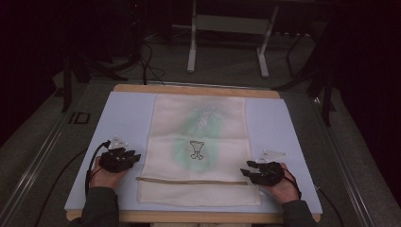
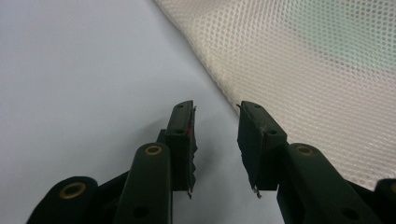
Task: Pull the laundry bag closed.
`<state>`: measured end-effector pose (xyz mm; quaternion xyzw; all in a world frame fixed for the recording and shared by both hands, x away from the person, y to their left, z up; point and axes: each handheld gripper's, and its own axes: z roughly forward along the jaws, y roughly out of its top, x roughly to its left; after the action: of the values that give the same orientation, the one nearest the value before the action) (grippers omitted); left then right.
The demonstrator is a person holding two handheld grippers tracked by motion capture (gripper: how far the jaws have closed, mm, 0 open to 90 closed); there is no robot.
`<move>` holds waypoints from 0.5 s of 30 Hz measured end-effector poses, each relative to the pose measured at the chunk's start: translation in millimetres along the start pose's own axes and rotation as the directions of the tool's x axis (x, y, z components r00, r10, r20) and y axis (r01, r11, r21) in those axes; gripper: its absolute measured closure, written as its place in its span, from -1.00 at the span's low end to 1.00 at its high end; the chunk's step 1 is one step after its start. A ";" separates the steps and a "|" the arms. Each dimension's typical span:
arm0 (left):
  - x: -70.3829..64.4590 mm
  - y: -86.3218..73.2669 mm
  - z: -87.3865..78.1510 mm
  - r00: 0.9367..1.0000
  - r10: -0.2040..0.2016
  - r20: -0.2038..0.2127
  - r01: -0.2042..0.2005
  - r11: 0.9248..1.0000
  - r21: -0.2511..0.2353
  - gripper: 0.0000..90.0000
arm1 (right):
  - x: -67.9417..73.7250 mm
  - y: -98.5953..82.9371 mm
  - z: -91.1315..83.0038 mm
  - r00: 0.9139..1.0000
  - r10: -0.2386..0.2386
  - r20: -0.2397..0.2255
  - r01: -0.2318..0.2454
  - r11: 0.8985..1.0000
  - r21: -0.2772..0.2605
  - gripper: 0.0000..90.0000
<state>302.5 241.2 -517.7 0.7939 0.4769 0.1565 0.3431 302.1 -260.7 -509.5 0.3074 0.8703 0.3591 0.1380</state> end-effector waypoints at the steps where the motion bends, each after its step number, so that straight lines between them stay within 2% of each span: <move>1: -0.1 -0.1 0.2 1.000 0.001 -0.001 -0.001 1.000 0.001 0.47 | 1.9 4.6 -0.1 1.000 -0.014 -0.009 0.014 1.000 -0.006 0.25; 9: 0.8 -0.7 0.4 1.000 0.000 -0.003 0.000 1.000 0.007 0.46 | 7.3 25.4 1.6 0.997 -0.050 -0.062 0.047 0.998 -0.043 0.24; 10: 0.7 -1.0 0.2 1.000 0.000 -0.003 0.000 1.000 0.006 0.46 | 10.9 36.0 4.4 0.994 -0.081 -0.069 0.079 0.996 -0.035 0.23; 11: 0.7 -1.2 0.0 1.000 -0.004 -0.004 0.004 1.000 0.002 0.46 | 12.0 38.3 5.1 0.993 -0.092 -0.069 0.090 0.995 -0.031 0.23; 15: 1.2 -1.3 -0.2 1.000 -0.005 -0.007 0.005 1.000 0.003 0.45 | 16.8 46.2 7.6 0.989 -0.116 -0.086 0.114 0.993 -0.027 0.21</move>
<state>302.1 242.8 -518.6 0.7927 0.4805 0.1577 0.3405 312.7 -220.4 -482.4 0.2390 0.8879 0.3731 0.1235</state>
